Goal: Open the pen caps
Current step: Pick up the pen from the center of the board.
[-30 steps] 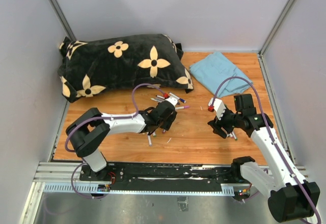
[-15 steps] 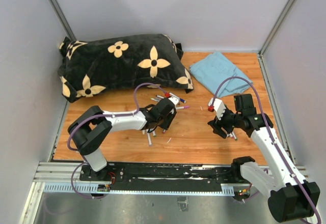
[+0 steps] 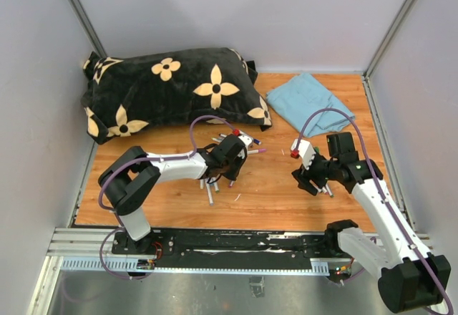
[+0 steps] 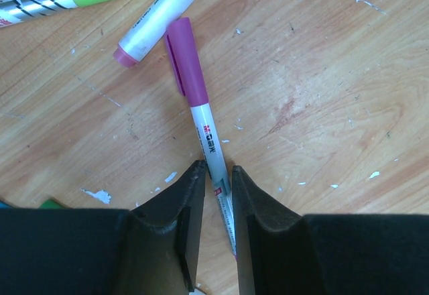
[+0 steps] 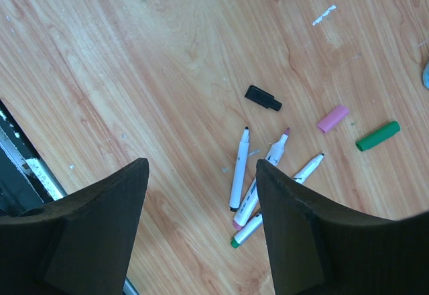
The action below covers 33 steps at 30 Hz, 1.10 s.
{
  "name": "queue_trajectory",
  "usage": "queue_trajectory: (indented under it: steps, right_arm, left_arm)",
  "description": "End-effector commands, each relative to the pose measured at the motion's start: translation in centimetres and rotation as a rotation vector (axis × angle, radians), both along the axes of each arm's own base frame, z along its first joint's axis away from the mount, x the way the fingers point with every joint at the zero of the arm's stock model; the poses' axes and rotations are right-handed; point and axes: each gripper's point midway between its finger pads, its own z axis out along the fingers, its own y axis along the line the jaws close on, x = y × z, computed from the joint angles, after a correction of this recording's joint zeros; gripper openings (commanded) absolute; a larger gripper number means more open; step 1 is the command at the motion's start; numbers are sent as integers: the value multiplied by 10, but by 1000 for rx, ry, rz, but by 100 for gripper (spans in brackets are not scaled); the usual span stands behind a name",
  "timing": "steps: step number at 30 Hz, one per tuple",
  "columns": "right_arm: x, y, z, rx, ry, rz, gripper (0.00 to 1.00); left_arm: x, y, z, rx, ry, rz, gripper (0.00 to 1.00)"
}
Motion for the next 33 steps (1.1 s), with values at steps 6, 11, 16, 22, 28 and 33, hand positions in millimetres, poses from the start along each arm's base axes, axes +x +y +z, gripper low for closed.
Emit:
queue_trajectory:
  steps: [6, 11, 16, 22, 28, 33]
  right_arm:
    - [-5, 9, 6, 12, 3, 44, 67]
    - [-5, 10, 6, 15, 5, 49, 67]
    - [-8, 18, 9, 38, 10, 69, 67]
    - [-12, 46, 35, 186, 23, 121, 67]
    - [8, 75, 65, 360, 22, 111, 67]
    - [23, 107, 83, 594, 119, 67, 67]
  left_arm:
    - [-4, -4, -4, -7, 46, -28, 18]
    - [-7, -6, -6, -8, 66, -37, 8]
    - [-9, -8, -1, -24, 66, -48, 0]
    - [-12, -14, 25, -124, 35, -48, 0]
    - [-13, -21, 49, -242, -5, -33, 0]
    - [-16, -28, 70, -362, -30, -12, 0]
